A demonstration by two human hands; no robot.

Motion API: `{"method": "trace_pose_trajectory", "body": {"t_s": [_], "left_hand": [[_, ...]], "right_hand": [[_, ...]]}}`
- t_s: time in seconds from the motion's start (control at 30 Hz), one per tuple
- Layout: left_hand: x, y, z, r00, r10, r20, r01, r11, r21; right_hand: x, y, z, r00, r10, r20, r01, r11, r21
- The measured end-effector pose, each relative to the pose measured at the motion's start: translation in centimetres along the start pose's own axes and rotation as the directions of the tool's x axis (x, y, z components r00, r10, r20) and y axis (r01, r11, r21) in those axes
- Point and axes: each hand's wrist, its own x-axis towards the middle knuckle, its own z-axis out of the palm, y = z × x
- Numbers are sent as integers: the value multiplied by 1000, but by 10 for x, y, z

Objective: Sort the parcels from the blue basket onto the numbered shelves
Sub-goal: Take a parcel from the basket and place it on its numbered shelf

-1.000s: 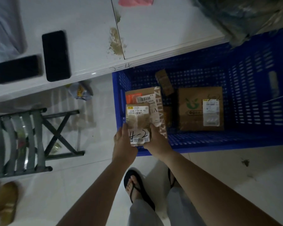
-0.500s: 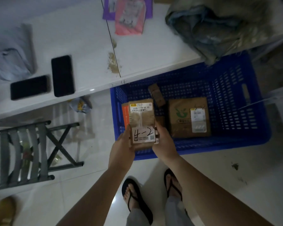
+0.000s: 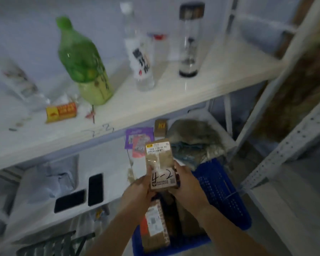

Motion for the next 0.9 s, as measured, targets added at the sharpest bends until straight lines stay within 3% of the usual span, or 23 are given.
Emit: {"method": "trace_pose_trajectory", "body": {"t_s": [0.23,0.4,0.57,0.73,0.9], "left_hand": [[-45,80,-122,938,282,-202,-270,959,84],[-87,146,-215,807,490,-329,-454,872,185],[-135,226,-289,588,647,-484,-614,747,253],[-168,301,-329,387,765,-515,-765,578,283],[-202,375,-332,298,723,-623,-908,417,49]], "right_hand": [[-59,-109,-123,955,-150,-255,126,986,-106],[-121,-196,-213,877,-220,-428,183,975,-127],[-195,-257,-284,662,-296,-688,232,955,-187],[-270,-289,-351,496,-338,-800,149,941,-305],[-331,-303,-394,325,-385,-864,106,922,-371]]}}
